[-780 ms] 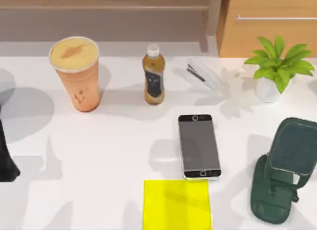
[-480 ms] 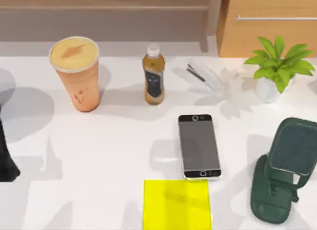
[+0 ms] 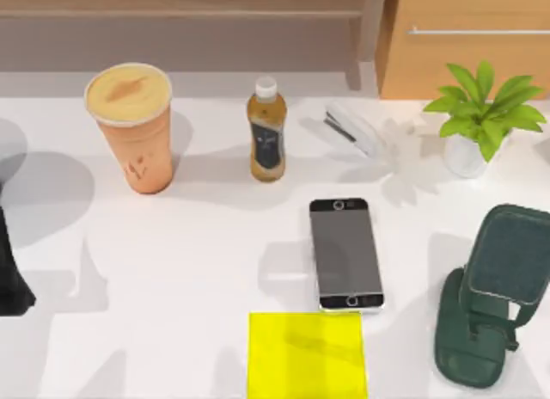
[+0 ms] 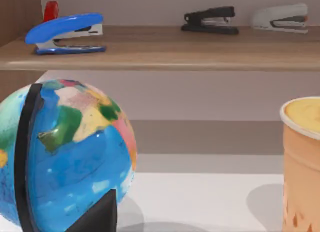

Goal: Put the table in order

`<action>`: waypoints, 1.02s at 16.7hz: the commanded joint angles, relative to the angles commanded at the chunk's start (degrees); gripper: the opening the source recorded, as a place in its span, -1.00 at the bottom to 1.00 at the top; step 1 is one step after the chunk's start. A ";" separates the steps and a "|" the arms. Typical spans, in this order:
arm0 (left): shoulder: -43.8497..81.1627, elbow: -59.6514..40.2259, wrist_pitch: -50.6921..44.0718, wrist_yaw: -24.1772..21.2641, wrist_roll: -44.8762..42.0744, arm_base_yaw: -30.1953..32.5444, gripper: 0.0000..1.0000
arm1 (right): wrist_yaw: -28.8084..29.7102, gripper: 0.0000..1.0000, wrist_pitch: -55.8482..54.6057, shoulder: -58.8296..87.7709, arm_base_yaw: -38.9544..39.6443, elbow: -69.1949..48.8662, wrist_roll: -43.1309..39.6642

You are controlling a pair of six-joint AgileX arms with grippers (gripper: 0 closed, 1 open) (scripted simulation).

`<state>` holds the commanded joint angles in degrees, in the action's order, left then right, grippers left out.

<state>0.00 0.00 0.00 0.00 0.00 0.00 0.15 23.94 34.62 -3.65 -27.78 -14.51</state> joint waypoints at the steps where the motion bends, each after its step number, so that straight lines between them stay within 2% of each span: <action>1: 0.00 0.00 0.00 0.00 0.00 0.00 1.00 | 0.06 1.00 2.62 5.57 -0.41 -3.18 -1.46; 11: 0.00 0.00 0.00 0.00 0.00 0.00 1.00 | 0.20 1.00 29.09 51.01 -5.20 -31.47 -15.06; 17: 0.00 0.00 0.00 0.00 0.00 0.00 1.00 | 0.13 1.00 37.13 60.98 -6.14 -38.88 -19.52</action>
<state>0.00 0.00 0.00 0.00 0.00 0.00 0.28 61.07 95.60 -9.78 -66.66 -34.03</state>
